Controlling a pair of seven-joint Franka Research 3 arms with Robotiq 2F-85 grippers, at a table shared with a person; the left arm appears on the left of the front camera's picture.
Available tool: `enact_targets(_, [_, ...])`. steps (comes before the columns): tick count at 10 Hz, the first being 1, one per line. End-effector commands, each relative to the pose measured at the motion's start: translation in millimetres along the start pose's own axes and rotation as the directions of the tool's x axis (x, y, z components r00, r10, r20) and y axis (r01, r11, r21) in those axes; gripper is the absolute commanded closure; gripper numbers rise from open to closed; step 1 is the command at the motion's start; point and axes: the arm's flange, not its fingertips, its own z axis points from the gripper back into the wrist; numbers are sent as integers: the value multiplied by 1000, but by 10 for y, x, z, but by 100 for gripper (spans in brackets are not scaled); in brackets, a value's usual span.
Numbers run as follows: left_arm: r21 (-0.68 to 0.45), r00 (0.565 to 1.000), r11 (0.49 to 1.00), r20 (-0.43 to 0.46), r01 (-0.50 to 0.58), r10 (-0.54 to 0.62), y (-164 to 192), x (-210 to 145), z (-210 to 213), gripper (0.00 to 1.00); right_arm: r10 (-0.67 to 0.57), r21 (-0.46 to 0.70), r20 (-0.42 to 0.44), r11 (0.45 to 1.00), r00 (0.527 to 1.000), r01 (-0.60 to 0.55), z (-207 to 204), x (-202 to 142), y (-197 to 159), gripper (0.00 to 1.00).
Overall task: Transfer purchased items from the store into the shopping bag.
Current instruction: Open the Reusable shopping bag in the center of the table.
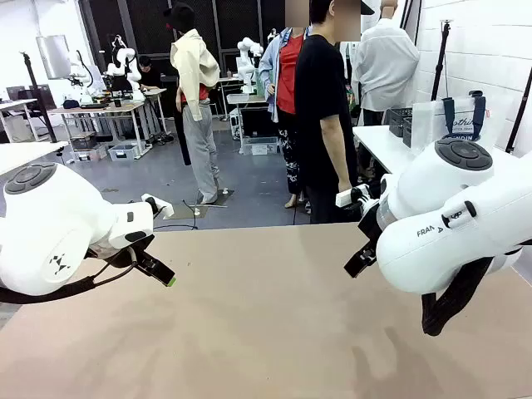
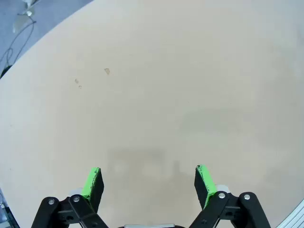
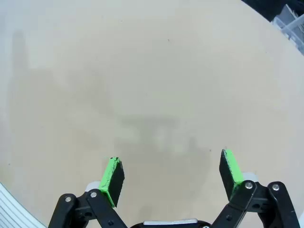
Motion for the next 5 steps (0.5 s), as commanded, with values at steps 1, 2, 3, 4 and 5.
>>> enact_targets(1, [0,1000,1000,0,0,0,0,0,0,0,0,0,0,1000,1000,0,0,0,0,0])
enact_targets(2, [0,1000,1000,0,0,0,0,0,0,0,0,0,0,1000,1000,0,0,0,0,0])
enact_targets(3, [0,1000,1000,0,0,0,0,0,0,0,0,0,0,1000,1000,0,0,0,0,0])
enact_targets(4, [0,1000,1000,0,0,0,0,0,0,0,0,0,0,1000,1000,0,0,0,0,0])
enact_targets(5, [0,1000,1000,0,0,0,0,0,0,0,0,0,0,1000,1000,0,0,0,0,0])
